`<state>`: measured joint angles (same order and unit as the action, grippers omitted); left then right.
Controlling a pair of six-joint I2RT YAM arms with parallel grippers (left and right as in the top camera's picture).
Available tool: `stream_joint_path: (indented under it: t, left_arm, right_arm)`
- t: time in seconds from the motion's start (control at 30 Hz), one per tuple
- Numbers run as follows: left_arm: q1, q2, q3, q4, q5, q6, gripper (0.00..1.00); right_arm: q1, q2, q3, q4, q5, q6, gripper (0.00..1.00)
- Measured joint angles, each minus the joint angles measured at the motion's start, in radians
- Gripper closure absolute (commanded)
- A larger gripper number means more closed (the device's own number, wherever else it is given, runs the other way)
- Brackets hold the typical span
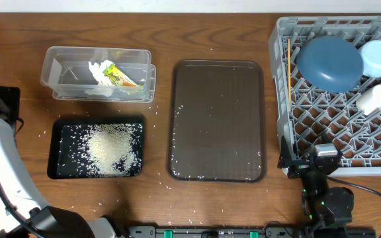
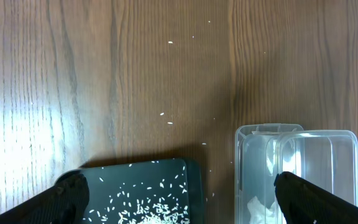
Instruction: Sort waste into correct bins and load items into the dishwasher rack
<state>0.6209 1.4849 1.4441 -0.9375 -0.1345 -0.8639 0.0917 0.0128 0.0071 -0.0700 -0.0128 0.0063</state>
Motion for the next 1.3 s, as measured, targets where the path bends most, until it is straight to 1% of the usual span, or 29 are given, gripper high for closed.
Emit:
stream_joint_path:
  t: [0.4,0.57,0.7,0.77,0.83,0.93,1.0,1.1,1.2,1.3]
  left_arm:
    - [0.000,0.001,0.000,-0.006,0.000,0.003,0.02]
    - [0.000,0.001,-0.001,-0.104,0.000,0.027,0.02]
    - [-0.017,-0.031,-0.059,-0.139,0.000,0.031,0.02]
    - [-0.049,-0.064,-0.121,-0.130,-0.002,0.031,0.02]
    - [-0.095,-0.104,-0.197,-0.082,-0.008,0.031,0.02]
    - [-0.177,-0.164,-0.328,0.066,-0.024,0.047,0.02]
    - [-0.235,-0.210,-0.427,0.196,-0.031,0.069,0.02]
    - [-0.313,-0.297,-0.566,0.330,-0.034,0.107,0.02]
    - [-0.367,-0.424,-0.697,0.369,-0.033,0.132,0.02]
    - [-0.380,-0.600,-0.809,0.315,-0.033,0.143,0.02]
  right_arm:
    - [0.000,0.000,0.000,0.000,0.000,0.000,0.01]
    - [0.000,0.000,0.000,0.000,0.000,0.000,0.01]
    - [0.000,0.000,0.000,0.000,0.000,0.000,0.01]
    - [0.000,0.000,0.000,0.000,0.000,0.000,0.01]
    - [0.000,0.000,0.000,-0.001,0.000,0.000,0.01]
    - [0.000,0.000,0.000,0.000,0.000,0.000,0.01]
    - [0.000,0.000,0.000,-0.001,0.000,0.000,0.01]
    - [0.000,0.000,0.000,0.000,0.000,0.000,0.01]
    - [0.000,-0.001,0.000,0.000,0.000,0.000,0.01]
    - [0.000,-0.001,0.000,0.000,0.000,0.000,0.01]
